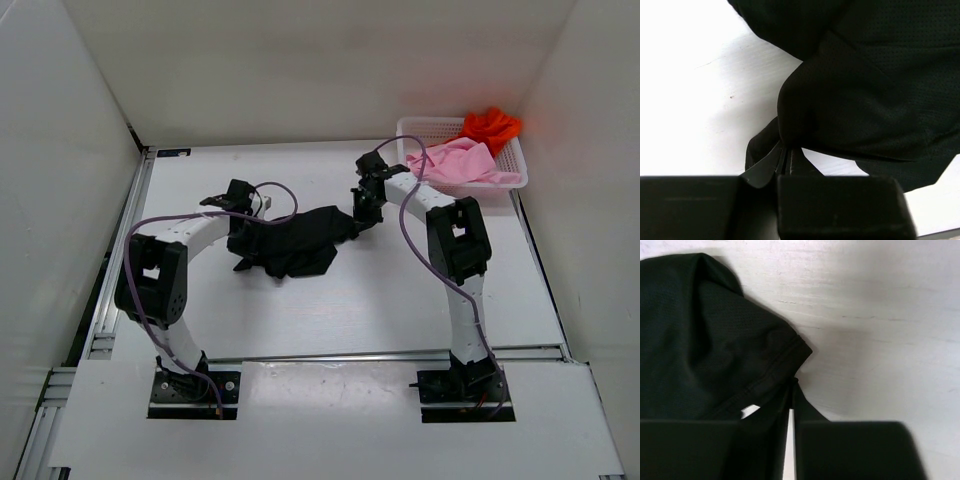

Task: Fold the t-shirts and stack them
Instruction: Flatten out the tshirt

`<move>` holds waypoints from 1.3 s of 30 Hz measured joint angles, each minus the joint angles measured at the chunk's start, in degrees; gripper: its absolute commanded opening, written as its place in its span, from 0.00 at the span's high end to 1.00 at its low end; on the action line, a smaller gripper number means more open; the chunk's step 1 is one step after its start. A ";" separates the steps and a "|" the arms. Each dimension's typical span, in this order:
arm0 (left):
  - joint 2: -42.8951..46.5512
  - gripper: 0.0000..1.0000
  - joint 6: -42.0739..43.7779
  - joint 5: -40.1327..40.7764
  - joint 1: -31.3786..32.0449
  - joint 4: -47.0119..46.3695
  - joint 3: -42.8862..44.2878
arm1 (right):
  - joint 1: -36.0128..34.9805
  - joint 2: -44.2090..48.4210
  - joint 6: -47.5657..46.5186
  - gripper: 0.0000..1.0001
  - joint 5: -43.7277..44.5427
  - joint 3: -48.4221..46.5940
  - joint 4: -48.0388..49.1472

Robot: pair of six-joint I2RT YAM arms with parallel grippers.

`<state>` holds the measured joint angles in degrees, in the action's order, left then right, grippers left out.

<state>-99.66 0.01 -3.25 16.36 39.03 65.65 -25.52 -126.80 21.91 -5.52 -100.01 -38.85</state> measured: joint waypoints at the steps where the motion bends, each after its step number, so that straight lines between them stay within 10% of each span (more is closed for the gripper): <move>1: 0.00 0.90 -0.02 0.17 0.00 -0.11 0.00 | 0.00 0.00 0.02 1.00 -0.50 0.00 0.02; 7: 2.80 0.90 -0.02 1.36 -0.96 1.84 0.28 | 0.39 7.06 -1.62 1.00 -1.99 7.65 1.60; 20: 26.62 0.90 -0.02 7.32 -7.96 9.53 30.58 | -10.23 60.33 -13.88 1.00 -7.32 20.76 2.36; 35: -4.33 0.90 0.00 8.74 -0.55 3.78 69.55 | -11.98 60.57 -9.25 1.00 -11.21 17.42 2.14; 38: -16.39 0.65 0.02 7.45 2.84 2.56 72.41 | -3.85 58.62 -4.85 1.00 -10.75 21.42 2.86; 39: -20.74 0.23 0.26 7.17 3.82 2.08 73.20 | -1.33 57.09 -3.19 1.00 -10.40 22.25 2.91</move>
<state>-120.40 0.27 3.92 20.18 41.10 138.85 -26.85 -69.71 18.72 -15.92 -77.76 -35.94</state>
